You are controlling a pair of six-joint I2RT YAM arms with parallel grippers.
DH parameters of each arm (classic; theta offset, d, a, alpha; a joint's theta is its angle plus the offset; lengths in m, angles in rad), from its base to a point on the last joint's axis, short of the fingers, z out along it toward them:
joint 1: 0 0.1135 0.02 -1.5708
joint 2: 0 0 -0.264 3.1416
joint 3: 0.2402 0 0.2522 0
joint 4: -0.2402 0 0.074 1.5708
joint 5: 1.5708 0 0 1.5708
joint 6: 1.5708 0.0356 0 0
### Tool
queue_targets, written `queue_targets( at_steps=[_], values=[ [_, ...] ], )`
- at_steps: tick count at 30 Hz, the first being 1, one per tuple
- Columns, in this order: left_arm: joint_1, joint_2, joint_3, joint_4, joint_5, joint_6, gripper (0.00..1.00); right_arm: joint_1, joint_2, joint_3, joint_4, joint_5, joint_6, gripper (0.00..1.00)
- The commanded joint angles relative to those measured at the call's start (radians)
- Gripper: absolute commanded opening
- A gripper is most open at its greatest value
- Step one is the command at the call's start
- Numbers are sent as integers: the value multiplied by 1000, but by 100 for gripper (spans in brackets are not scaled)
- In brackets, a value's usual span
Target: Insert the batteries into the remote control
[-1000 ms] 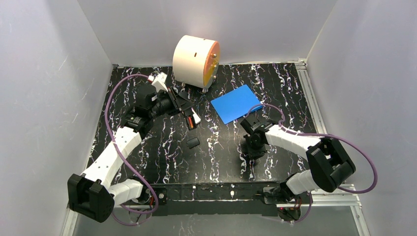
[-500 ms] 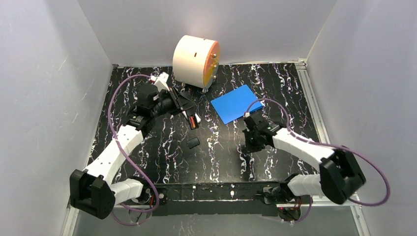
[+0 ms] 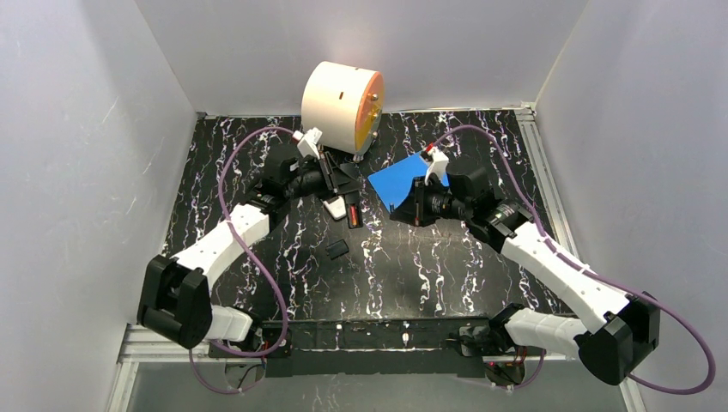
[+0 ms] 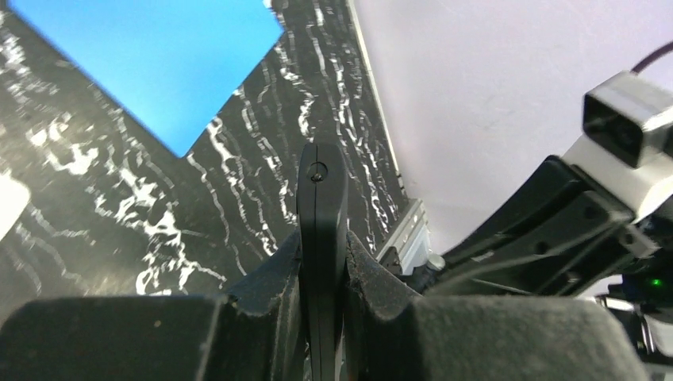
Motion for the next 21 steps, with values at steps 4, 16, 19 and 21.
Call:
queue_targets(
  at_steps=[4, 16, 19, 21],
  values=[
    [-37, 23, -6, 356, 129, -49, 0, 5, 39, 153, 174, -289, 91, 11],
    [-49, 4, -97, 532, 34, -262, 0, 20, 155, 344, -57, -202, 10, 14],
    [-49, 7, -112, 532, 6, -319, 0, 27, 192, 403, -139, -188, -8, 14],
    [-48, 11, -118, 533, -7, -343, 0, 28, 216, 435, -187, -184, -11, 14]
  ],
)
